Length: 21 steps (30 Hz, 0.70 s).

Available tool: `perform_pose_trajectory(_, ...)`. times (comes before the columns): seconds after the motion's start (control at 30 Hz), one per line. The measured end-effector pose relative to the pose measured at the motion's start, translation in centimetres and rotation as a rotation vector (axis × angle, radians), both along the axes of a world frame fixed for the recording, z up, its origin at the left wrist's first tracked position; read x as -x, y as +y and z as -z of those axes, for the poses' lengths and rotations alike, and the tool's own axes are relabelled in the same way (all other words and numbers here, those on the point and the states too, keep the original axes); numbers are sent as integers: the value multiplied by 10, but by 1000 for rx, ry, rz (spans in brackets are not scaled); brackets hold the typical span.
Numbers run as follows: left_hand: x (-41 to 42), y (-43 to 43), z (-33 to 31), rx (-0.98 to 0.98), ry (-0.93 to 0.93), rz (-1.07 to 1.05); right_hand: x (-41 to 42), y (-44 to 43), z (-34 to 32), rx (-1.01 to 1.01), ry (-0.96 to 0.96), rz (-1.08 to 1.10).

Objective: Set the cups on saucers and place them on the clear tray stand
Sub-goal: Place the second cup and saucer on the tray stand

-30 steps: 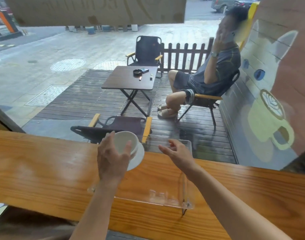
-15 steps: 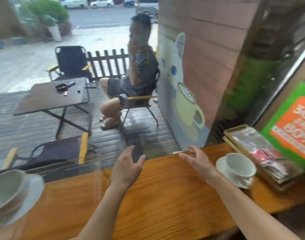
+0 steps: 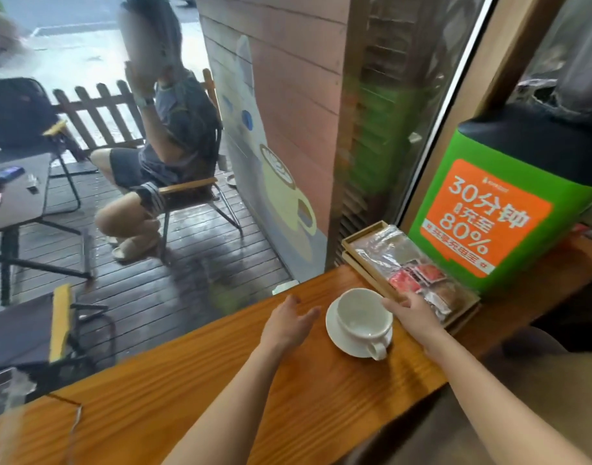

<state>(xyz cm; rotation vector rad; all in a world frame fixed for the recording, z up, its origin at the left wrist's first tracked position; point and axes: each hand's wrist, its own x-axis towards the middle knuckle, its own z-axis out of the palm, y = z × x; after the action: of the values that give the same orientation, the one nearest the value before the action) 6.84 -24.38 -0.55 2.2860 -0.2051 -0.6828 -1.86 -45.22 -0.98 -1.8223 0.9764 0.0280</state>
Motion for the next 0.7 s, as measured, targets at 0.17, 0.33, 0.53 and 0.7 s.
perform_pose_trajectory(0.17, 2, -31, 29, 122, 306, -144, 9, -10, 28, -148, 79, 80)
perform_pose_trajectory(0.33, 6, -47, 47, 227, 479, -263, 15, -15, 45, -353, 26, 135)
perform_pose_trajectory(0.53, 9, -48, 59, 348, 531, -318, 13, -11, 54, -463, -34, 165)
perform_pose_trajectory(0.7, 15, -39, 61, 435, 572, -333, 13, -8, 58, -555, -82, 204)
